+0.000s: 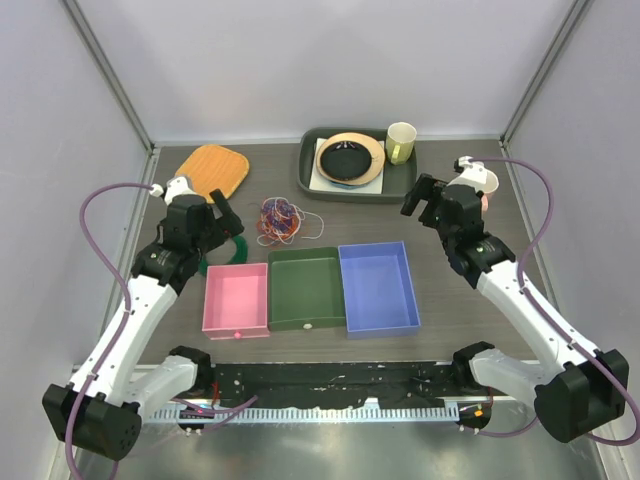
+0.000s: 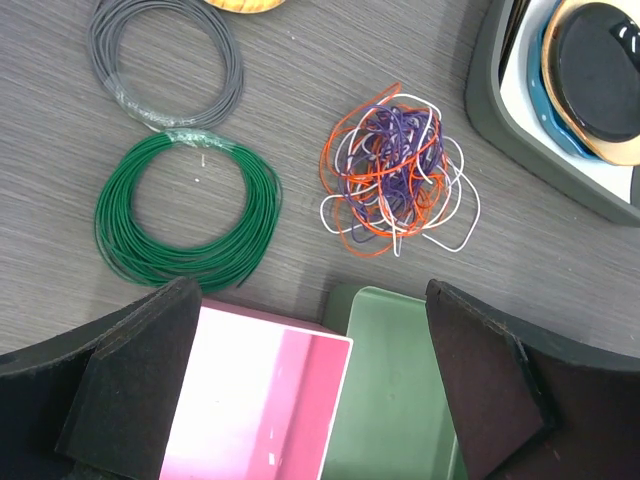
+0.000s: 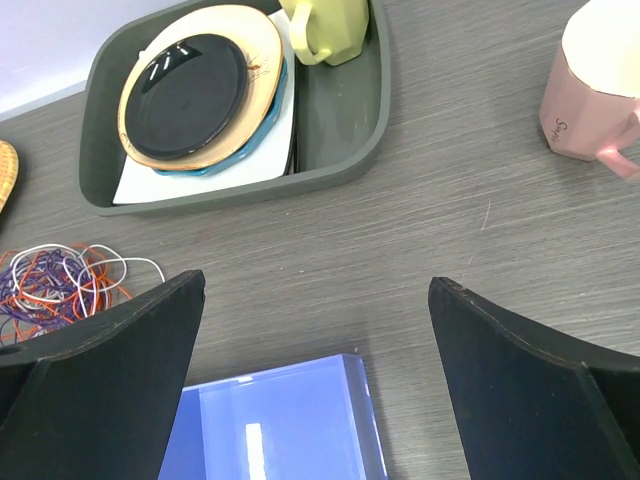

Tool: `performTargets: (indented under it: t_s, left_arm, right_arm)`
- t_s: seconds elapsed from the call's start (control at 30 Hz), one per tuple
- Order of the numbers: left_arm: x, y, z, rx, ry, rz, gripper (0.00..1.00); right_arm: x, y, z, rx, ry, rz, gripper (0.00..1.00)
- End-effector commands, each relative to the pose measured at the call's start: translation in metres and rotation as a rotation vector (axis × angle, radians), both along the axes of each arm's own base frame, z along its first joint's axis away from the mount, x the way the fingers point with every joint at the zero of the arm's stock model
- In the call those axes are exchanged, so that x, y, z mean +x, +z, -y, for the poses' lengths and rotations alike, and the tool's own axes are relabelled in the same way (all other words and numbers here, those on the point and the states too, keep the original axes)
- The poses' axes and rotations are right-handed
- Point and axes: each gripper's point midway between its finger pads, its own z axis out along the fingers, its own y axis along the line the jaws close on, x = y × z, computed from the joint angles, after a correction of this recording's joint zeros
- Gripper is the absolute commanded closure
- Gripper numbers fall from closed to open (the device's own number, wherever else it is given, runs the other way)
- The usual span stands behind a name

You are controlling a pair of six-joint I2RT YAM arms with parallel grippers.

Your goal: Untangle the cables

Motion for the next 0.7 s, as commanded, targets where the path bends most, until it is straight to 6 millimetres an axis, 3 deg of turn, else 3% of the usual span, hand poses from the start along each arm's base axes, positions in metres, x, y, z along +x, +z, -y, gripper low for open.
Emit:
performTargets:
  t_s: [0.0,0.17,0.4,0.5,0.53,0.6,0.67]
  left_arm:
    - [0.000,0.002,-0.006,0.010,0.032,0.011,0.00]
    - [0.002,0.006,-0.002,0.007,0.004,0.035,0.00]
    - [0.003,-0.003,-0.001,0.003,0.001,0.012,0.00]
    - [0.009,-0.005,0.005,-0.007,-0.017,0.004,0.00]
    - [0.012,-0.006,0.010,-0.016,-0.038,0.002,0.00]
    - [0.023,-0.004,0.017,-0.027,-0.065,0.012,0.00]
    - [0.035,-0.016,0.026,-0.030,-0.093,-0.028,0.00]
  right_arm:
    - [0.004,0.006,-0.002,0.014,0.005,0.035,0.00]
    - [-0.002,0.017,-0.011,0.038,0.073,0.094,0.01]
    - [-0.011,0.041,-0.027,0.095,0.180,0.217,0.00]
    - [-0.012,0.045,-0.048,0.101,0.302,0.264,0.00]
    - [-0.010,0.043,-0.065,0.109,0.390,0.255,0.00]
    - [-0.003,0.039,-0.082,0.125,0.465,0.223,0.00]
    - [0.012,0.035,-0.110,0.169,0.567,0.172,0.00]
